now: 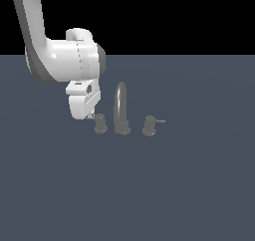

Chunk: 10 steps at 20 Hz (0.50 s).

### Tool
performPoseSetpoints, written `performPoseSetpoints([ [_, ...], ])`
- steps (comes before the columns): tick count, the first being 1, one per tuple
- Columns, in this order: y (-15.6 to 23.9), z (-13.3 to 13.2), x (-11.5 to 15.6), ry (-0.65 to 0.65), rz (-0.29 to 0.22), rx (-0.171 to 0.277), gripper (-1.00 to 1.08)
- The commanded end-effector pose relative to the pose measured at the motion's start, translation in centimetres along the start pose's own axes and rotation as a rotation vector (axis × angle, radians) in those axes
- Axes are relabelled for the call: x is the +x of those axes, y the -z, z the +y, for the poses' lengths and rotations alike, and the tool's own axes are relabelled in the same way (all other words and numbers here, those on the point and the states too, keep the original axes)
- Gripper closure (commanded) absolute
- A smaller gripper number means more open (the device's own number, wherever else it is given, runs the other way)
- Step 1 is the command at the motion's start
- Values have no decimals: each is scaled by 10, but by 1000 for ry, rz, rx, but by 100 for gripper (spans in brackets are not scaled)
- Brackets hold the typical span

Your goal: Turn on the faucet by rotating a designated handle.

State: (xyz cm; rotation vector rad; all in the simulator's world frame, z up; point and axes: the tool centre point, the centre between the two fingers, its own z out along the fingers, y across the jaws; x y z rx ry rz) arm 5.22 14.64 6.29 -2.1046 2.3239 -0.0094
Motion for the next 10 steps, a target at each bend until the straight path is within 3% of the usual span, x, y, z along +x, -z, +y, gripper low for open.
performPoseSetpoints([
  [1, 0, 4, 0, 0, 0, -2, 108],
  [10, 0, 32, 3, 4, 1, -6, 108],
])
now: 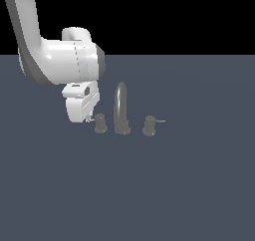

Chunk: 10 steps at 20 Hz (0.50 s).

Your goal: Turn on the faucet by rotating a designated handle.

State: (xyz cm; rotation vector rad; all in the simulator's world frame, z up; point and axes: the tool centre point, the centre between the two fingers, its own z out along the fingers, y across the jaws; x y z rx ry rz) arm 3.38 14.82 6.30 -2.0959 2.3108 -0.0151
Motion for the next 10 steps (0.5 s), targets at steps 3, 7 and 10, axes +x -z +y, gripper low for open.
performPoseSetpoints([
  [3, 1, 24, 3, 4, 10, -21, 108],
  [7, 0, 21, 1, 7, 1, -10, 108],
  [10, 0, 28, 11, 7, 3, -13, 108],
])
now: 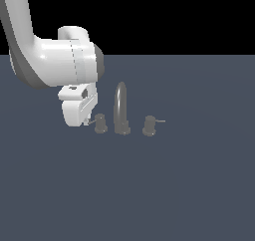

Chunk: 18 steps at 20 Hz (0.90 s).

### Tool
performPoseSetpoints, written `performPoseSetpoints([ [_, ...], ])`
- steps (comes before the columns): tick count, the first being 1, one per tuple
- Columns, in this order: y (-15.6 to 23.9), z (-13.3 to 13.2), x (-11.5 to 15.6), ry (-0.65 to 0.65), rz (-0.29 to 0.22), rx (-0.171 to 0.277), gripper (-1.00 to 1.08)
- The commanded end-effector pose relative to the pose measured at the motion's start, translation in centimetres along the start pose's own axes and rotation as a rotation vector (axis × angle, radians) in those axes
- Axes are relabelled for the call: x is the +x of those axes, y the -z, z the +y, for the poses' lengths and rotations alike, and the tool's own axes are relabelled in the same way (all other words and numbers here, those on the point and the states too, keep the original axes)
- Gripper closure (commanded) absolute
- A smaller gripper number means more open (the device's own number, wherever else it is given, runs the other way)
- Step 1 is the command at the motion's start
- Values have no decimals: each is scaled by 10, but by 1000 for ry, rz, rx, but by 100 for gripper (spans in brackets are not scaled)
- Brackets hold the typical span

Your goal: Turn on the faucet by rotating a designated handle.

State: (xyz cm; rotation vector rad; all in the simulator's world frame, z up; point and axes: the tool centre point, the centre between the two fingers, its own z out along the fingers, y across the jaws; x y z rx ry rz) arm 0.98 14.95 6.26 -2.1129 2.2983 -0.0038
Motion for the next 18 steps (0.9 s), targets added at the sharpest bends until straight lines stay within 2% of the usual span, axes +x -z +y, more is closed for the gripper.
performPoseSetpoints([
  [1, 0, 7, 13, -7, 7, -7, 108],
  [8, 1, 23, 36, -8, 13, -15, 108],
  [9, 1, 23, 36, -8, 13, -15, 108],
  [10, 0, 22, 18, 13, 1, -10, 108],
  [17, 1, 13, 68, -7, 12, -15, 108],
  [18, 1, 13, 68, -7, 12, -15, 108],
])
